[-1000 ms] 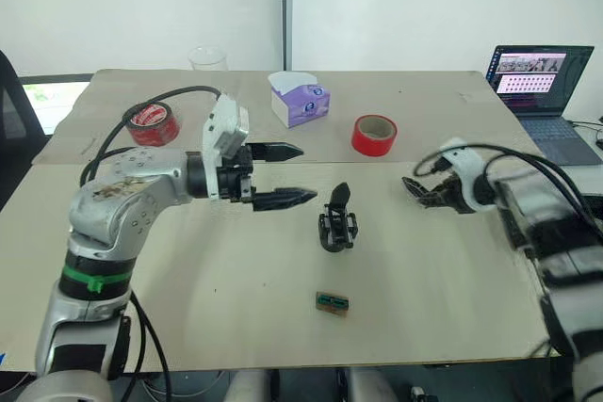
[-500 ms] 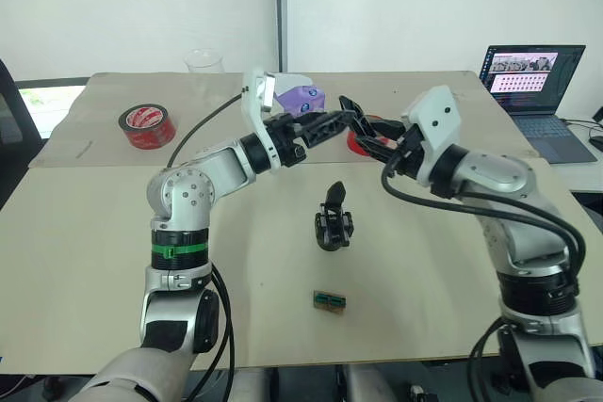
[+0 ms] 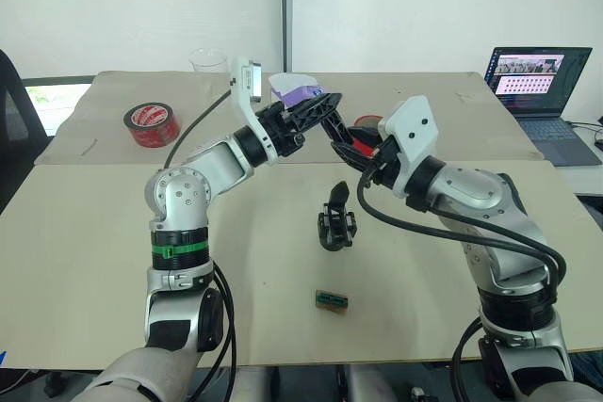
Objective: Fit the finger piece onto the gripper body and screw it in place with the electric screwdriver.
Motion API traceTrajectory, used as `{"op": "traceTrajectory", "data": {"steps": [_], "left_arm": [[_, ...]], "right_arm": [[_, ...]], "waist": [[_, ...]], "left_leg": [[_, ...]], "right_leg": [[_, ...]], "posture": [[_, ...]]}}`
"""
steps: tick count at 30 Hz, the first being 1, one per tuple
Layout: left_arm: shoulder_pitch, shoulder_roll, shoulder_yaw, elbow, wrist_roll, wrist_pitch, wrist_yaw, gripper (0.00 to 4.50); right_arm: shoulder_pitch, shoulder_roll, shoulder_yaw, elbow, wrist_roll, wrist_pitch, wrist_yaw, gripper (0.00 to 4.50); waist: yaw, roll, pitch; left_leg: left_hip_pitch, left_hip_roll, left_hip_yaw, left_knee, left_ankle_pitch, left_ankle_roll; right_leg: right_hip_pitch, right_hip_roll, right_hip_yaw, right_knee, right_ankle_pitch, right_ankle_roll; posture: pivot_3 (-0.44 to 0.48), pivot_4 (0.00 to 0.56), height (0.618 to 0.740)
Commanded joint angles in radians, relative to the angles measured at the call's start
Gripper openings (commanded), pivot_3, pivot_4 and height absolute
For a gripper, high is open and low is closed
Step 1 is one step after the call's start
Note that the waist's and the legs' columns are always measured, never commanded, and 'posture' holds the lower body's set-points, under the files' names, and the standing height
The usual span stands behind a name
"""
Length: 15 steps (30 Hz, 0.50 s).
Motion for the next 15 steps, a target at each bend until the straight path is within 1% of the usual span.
{"op": "traceTrajectory", "data": {"steps": [1,2,8,10,12,15], "left_arm": [[-0.003,-0.010,0.004,-0.040,-0.028,-0.021,0.001,0.38],[-0.001,-0.011,0.002,-0.043,-0.029,-0.022,0.000,0.00],[-0.003,-0.008,-0.008,-0.033,-0.023,-0.030,-0.005,0.00],[-0.013,0.024,-0.033,-0.022,-0.005,-0.035,-0.055,0.00],[-0.045,0.081,-0.077,0.008,0.018,-0.040,-0.157,0.00],[-0.098,0.193,-0.162,0.027,0.036,-0.048,-0.387,0.00]], "right_arm": [[-0.024,0.005,-0.006,-0.048,0.009,0.013,-0.014,1.10],[-0.023,0.005,-0.004,-0.050,0.008,0.016,-0.015,1.10],[-0.026,-0.016,0.012,-0.059,-0.026,-0.015,-0.024,1.10],[-0.026,-0.034,-0.004,-0.068,-0.001,0.000,0.006,2.16],[-0.038,-0.082,-0.046,-0.071,0.072,0.021,0.094,2.81],[-0.085,-0.169,-0.161,-0.021,0.300,0.119,0.280,3.87]], "waist": [[0.000,0.000,0.000],[0.000,0.000,0.000],[-0.001,0.000,0.000],[-0.001,0.000,0.000],[-0.002,0.000,0.000],[-0.003,0.000,0.000]], "left_leg": [[0.000,0.000,0.000,0.000,0.000,0.000],[0.000,0.000,0.000,0.000,0.000,0.000],[0.000,0.000,0.000,0.000,0.000,0.000],[0.000,0.000,0.000,0.000,0.000,0.000],[0.000,0.000,0.000,0.000,0.000,0.000],[-0.001,0.000,0.000,0.000,0.000,0.000]], "right_leg": [[0.000,0.000,0.000,0.000,0.000,0.000],[0.000,0.000,0.000,0.000,0.000,0.000],[0.000,0.000,0.000,0.000,0.000,0.000],[0.000,0.000,0.000,0.000,0.000,0.000],[0.000,0.000,0.000,0.000,0.000,0.000],[0.000,0.001,-0.001,-0.001,0.000,0.000]], "posture": [[0.000,0.150,0.740],[0.000,0.150,0.740],[0.000,0.150,0.740],[0.000,0.150,0.740],[0.000,0.150,0.740],[0.000,0.150,0.740]]}}
